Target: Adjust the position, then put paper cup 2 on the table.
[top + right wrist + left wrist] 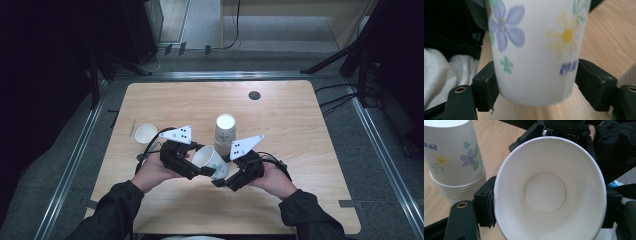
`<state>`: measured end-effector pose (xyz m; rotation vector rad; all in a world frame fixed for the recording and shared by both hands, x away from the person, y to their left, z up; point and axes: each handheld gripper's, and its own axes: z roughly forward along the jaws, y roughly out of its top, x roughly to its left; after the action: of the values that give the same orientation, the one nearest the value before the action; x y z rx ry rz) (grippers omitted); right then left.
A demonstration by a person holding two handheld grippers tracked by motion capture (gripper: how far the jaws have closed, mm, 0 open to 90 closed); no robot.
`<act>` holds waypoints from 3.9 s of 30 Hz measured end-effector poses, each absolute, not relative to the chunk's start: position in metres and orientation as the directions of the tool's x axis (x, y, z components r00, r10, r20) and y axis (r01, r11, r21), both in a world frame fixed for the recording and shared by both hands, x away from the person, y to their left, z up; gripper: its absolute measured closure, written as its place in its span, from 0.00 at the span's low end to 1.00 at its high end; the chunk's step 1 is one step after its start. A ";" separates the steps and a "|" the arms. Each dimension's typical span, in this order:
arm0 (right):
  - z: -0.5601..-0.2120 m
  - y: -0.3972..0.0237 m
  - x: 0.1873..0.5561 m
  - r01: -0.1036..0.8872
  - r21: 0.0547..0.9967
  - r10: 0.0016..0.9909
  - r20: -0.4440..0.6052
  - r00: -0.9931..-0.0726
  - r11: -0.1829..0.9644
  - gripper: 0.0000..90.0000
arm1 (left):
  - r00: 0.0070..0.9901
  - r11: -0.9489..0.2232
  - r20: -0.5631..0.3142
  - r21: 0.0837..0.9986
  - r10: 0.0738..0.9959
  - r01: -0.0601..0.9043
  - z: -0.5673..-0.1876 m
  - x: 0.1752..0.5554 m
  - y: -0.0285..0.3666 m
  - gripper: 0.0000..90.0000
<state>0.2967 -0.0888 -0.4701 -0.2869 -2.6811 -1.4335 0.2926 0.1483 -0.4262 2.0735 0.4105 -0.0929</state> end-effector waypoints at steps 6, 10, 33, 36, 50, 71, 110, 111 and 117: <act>-0.476 -0.089 0.294 0.160 0.800 0.145 0.092 -0.985 0.578 0.26 | 0.936 -0.453 -0.224 0.828 0.273 0.330 -0.425 0.295 0.155 0.26; -0.480 -0.088 0.292 0.115 0.785 0.127 0.047 -0.991 0.608 0.26 | 0.934 -0.456 -0.216 0.826 0.285 0.331 -0.424 0.297 0.159 0.26; -0.479 -0.122 0.313 0.233 0.755 0.315 0.037 -0.948 0.613 0.26 | 0.924 -0.550 -0.142 0.768 0.354 0.329 -0.433 0.301 0.171 0.25; -0.478 -0.127 0.317 0.239 0.758 0.328 0.035 -0.944 0.607 0.26 | 0.922 -0.561 -0.136 0.758 0.363 0.333 -0.435 0.301 0.172 0.25; -0.473 -0.149 0.339 0.291 0.773 0.411 0.043 -0.911 0.564 0.26 | 0.903 -0.579 -0.123 0.730 0.412 0.363 -0.441 0.298 0.188 0.25; -0.470 -0.166 0.361 0.320 0.777 0.464 0.042 -0.885 0.541 0.26 | 0.871 -0.585 -0.113 0.699 0.478 0.411 -0.451 0.292 0.220 0.25; -0.471 -0.156 0.386 0.325 0.771 0.465 0.043 -0.884 0.548 0.26 | 0.759 -0.557 -0.097 0.621 0.644 0.551 -0.471 0.282 0.289 0.24; -0.471 -0.156 0.386 0.325 0.771 0.465 0.042 -0.884 0.548 0.26 | 0.758 -0.558 -0.093 0.621 0.646 0.551 -0.472 0.283 0.290 0.24; -0.471 -0.156 0.386 0.326 0.770 0.465 0.043 -0.884 0.549 0.26 | 0.748 -0.566 -0.080 0.602 0.659 0.563 -0.476 0.284 0.296 0.23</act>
<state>0.3864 -0.1562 -0.4714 -0.7492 -2.9083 -1.3876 0.2843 0.2957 -0.4763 2.3270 0.9150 0.2035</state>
